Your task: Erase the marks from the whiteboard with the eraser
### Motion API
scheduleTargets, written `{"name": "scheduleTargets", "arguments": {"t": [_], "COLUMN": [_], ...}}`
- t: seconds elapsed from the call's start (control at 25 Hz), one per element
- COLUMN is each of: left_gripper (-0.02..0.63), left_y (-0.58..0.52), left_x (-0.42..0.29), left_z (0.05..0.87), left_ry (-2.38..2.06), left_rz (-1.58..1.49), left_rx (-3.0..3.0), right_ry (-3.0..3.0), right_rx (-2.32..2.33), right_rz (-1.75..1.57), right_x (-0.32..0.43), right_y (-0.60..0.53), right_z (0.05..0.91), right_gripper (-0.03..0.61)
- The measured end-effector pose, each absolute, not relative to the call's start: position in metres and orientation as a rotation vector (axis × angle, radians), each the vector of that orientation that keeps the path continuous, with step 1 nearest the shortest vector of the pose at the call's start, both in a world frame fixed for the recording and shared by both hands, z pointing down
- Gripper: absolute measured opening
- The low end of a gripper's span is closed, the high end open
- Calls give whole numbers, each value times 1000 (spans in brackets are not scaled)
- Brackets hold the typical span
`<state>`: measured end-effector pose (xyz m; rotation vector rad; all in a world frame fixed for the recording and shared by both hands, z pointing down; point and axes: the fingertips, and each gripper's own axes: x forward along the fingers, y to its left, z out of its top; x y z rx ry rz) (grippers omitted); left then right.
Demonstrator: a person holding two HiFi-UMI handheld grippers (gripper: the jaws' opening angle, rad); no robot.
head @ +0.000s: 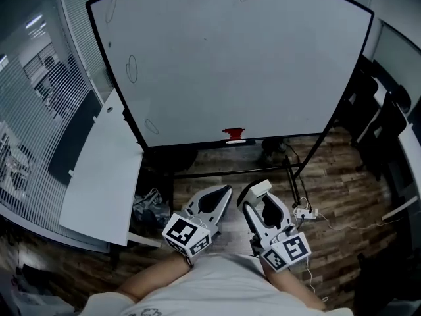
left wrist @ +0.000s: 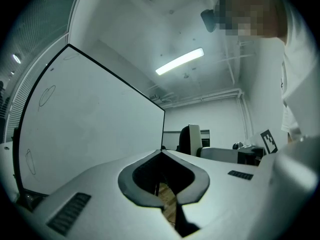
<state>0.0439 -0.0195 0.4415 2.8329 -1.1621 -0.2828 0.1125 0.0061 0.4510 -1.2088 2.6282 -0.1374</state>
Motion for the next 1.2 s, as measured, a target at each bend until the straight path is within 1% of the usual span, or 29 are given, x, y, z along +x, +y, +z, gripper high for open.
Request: {"name": "scheduleTargets", "arguments": {"t": [0.28, 0.52, 0.92, 1.2], "left_gripper": [6, 6, 6, 6], "left_y": [-68, -87, -121, -162], "left_x": [97, 123, 150, 162], "left_z": [420, 430, 432, 432], "left_ry": [-1212, -1239, -1173, -1066], "left_rz": [-343, -324, -310, -314], "left_rx": [2830, 2794, 2821, 2864], "right_ry": [2667, 2655, 2635, 2636], "right_rx": [-1191, -1181, -1246, -1310], "right_rz": [-107, -184, -190, -194], "right_x": [167, 203, 227, 231], "right_y": [-29, -46, -71, -102], "right_z": [440, 449, 456, 463], "right_gripper": [233, 233, 232, 232]}}
